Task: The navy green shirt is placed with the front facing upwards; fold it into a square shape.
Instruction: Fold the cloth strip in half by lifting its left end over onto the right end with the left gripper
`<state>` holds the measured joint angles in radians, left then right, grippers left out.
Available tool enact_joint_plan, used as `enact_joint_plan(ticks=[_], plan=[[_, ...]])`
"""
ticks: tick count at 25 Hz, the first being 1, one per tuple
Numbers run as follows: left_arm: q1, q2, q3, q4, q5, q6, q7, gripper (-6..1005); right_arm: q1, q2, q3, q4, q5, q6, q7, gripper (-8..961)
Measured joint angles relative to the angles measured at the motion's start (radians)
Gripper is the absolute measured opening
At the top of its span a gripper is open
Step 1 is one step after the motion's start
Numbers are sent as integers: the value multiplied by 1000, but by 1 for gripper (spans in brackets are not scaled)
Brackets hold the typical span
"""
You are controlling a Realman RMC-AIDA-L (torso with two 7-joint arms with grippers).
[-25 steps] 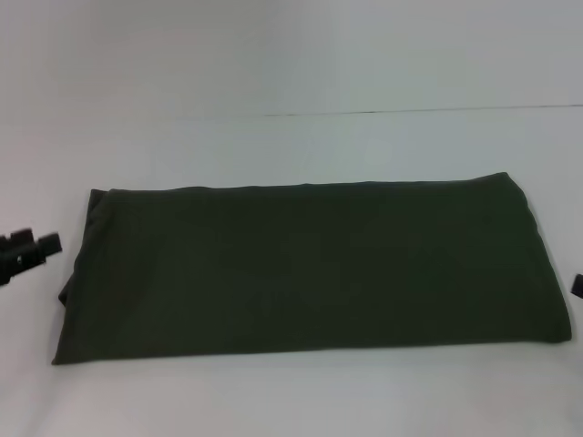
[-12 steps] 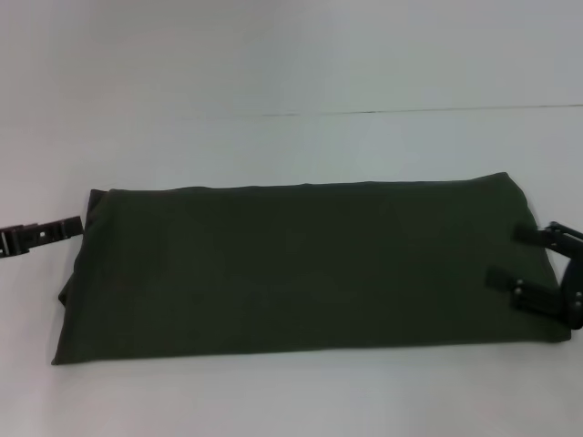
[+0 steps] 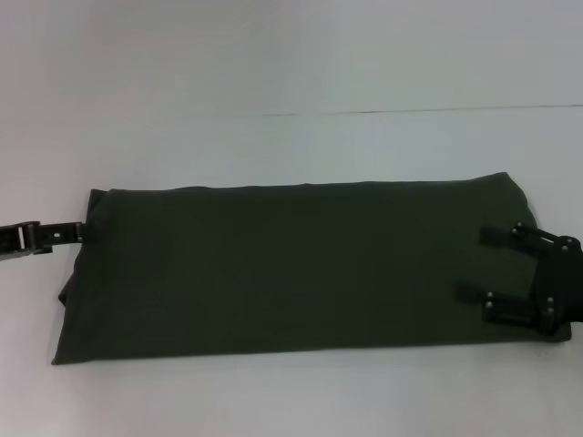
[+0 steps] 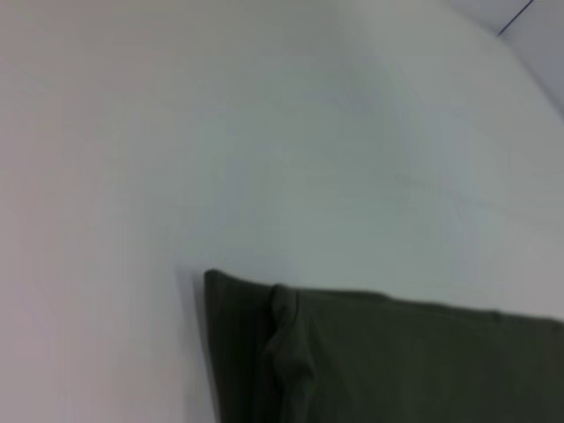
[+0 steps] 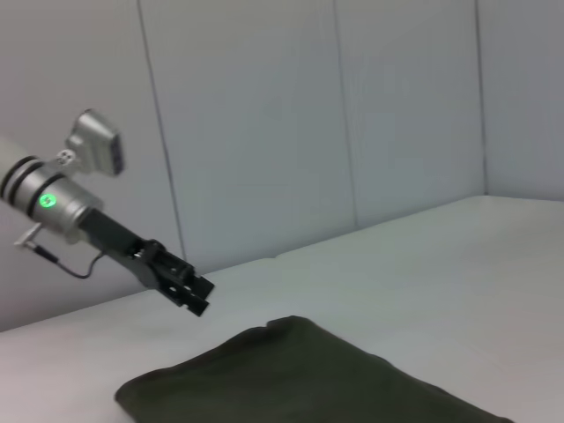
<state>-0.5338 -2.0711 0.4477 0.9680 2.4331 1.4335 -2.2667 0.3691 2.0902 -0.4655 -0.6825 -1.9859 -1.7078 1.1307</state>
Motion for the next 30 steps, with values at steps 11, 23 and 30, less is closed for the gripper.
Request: enact_joint_plan(ticks=[11, 23, 30], plan=[[18, -30, 86, 4, 44, -66, 136, 898, 27, 1, -19, 73, 0, 9, -42, 923], [-6, 4, 41, -41, 54, -86, -74, 892, 45, 0, -21, 94, 3, 23, -21, 919], [-23, 25, -37, -117, 69, -94, -135, 888, 56, 0, -21, 104, 1, 24, -19, 918]])
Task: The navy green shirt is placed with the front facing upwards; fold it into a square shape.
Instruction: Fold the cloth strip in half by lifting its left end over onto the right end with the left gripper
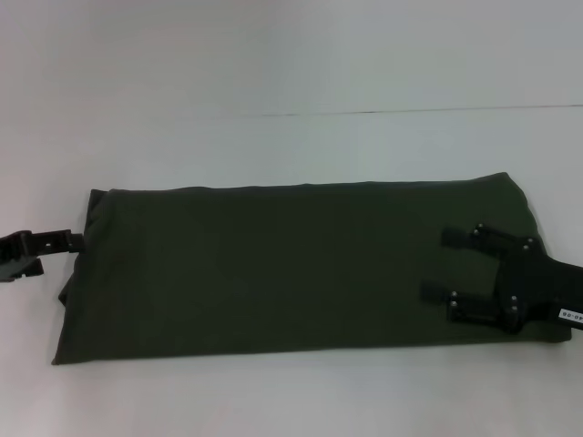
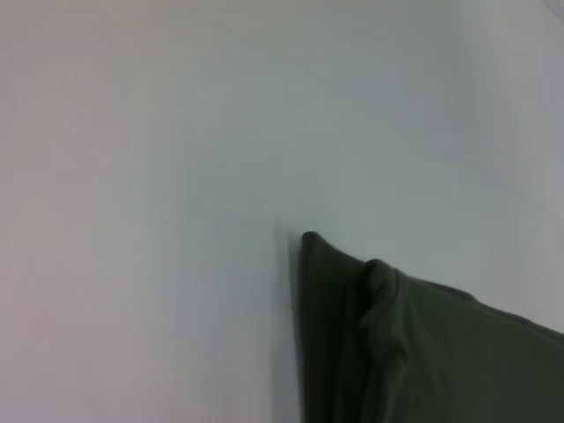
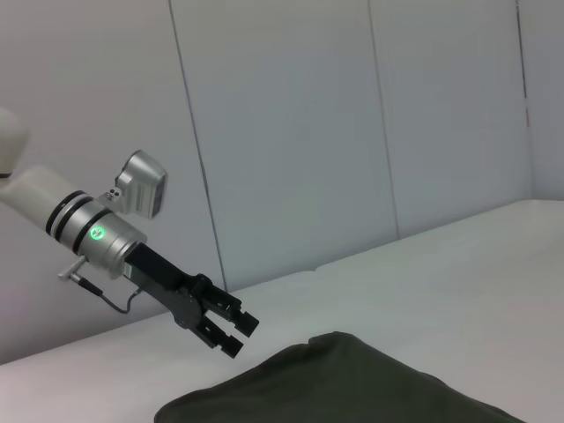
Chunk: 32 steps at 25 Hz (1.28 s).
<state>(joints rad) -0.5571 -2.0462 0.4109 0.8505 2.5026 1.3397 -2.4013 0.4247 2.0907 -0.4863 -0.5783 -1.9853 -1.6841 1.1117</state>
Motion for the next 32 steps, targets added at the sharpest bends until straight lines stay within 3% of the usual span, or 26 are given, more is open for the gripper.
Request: enact_joint_plan(ticks=[32], plan=[[-17, -11, 96, -63, 41, -90, 5, 872, 11, 0, -1, 12, 5, 1, 14, 915]])
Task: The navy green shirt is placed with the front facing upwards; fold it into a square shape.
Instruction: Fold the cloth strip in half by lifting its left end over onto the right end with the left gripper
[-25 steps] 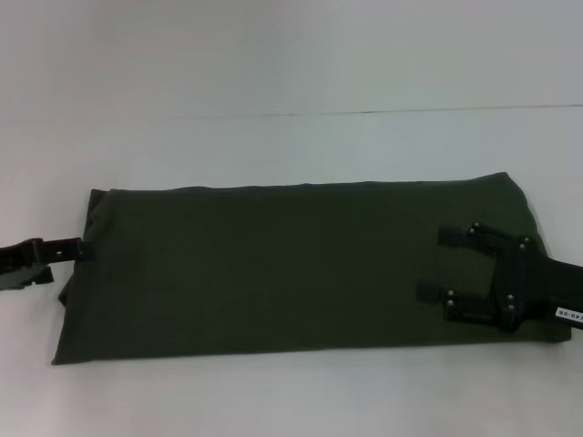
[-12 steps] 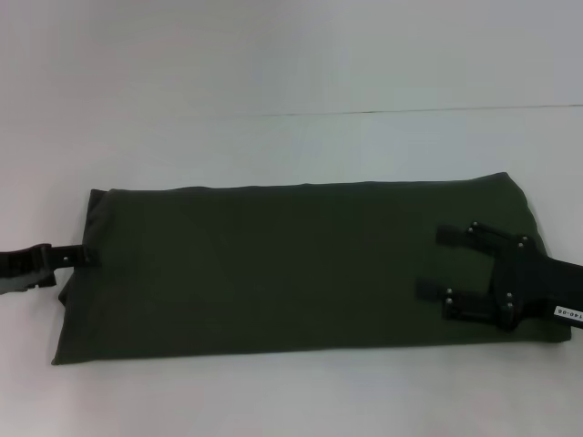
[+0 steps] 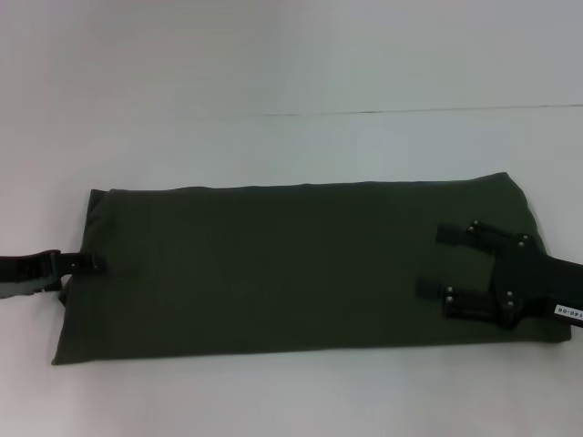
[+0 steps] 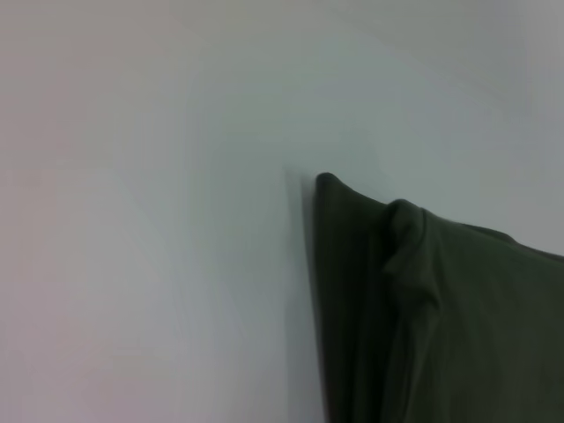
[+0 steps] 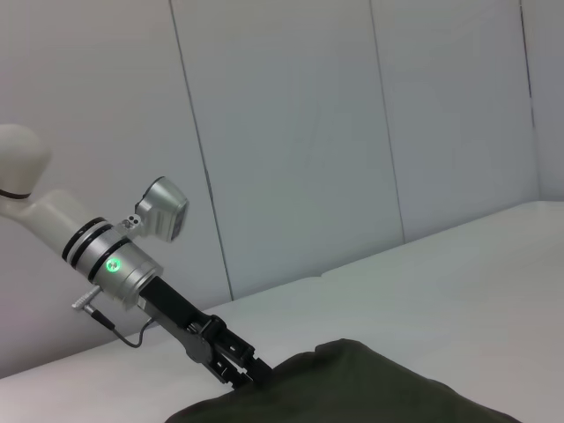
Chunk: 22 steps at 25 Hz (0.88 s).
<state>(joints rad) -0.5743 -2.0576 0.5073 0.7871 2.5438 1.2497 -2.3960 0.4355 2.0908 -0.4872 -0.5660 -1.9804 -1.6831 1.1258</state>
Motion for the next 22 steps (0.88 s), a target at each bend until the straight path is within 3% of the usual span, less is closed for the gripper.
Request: enact_joint_plan(ticks=[22], plan=[[-46, -1, 23, -43, -8, 24, -4, 861, 5, -2, 8, -6, 2, 15, 12, 916]])
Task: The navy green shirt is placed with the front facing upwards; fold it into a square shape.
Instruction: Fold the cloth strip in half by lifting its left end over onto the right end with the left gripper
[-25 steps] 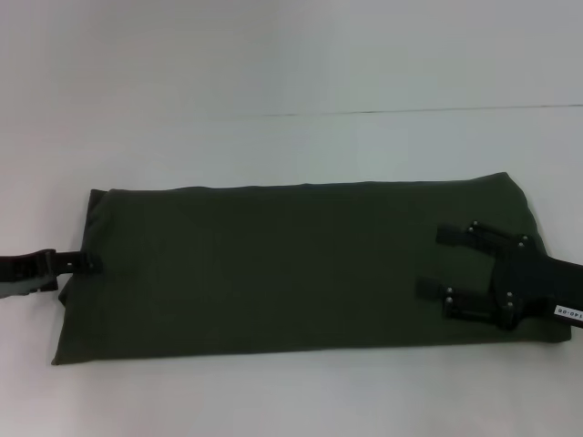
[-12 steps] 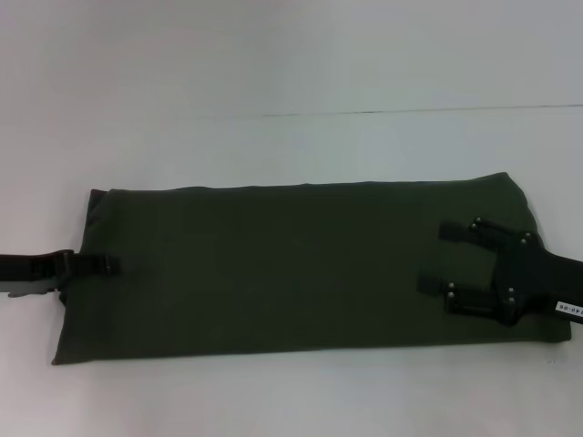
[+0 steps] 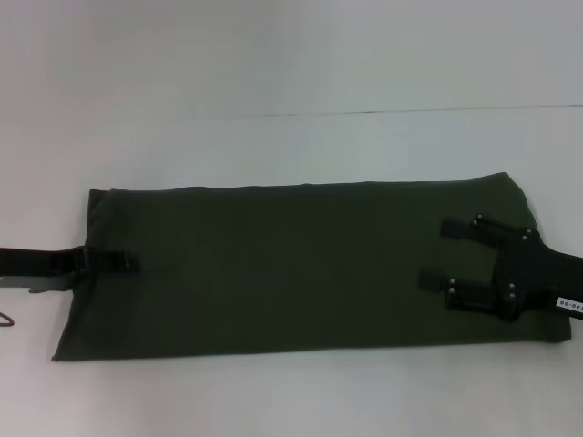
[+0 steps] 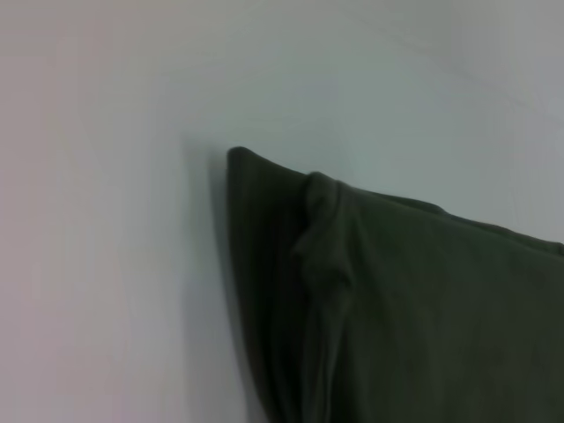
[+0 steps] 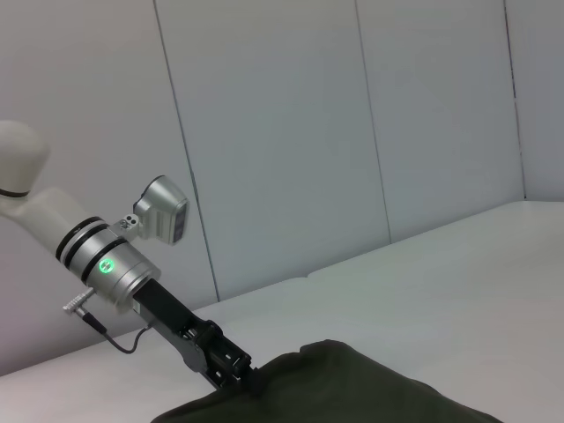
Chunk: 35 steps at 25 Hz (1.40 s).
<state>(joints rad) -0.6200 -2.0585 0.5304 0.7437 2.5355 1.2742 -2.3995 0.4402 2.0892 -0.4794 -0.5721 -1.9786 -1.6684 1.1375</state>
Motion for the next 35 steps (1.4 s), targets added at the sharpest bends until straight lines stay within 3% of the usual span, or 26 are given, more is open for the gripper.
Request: enact_joint_plan(ticks=[5, 16, 27, 35], plan=[[-10, 0, 17, -9, 0, 21, 2, 858, 0, 0, 0, 0, 0, 0, 2, 916], [-18, 0, 23, -5, -1, 13, 4, 385, 3, -1, -1, 3, 0, -2, 2, 915], [-29, 0, 46, -1, -1, 11, 5, 143, 2, 0, 0, 0, 0, -2, 13, 915], [7, 1, 44, 74, 3, 19, 7, 112, 3, 0, 1, 3, 0, -2, 14, 916]])
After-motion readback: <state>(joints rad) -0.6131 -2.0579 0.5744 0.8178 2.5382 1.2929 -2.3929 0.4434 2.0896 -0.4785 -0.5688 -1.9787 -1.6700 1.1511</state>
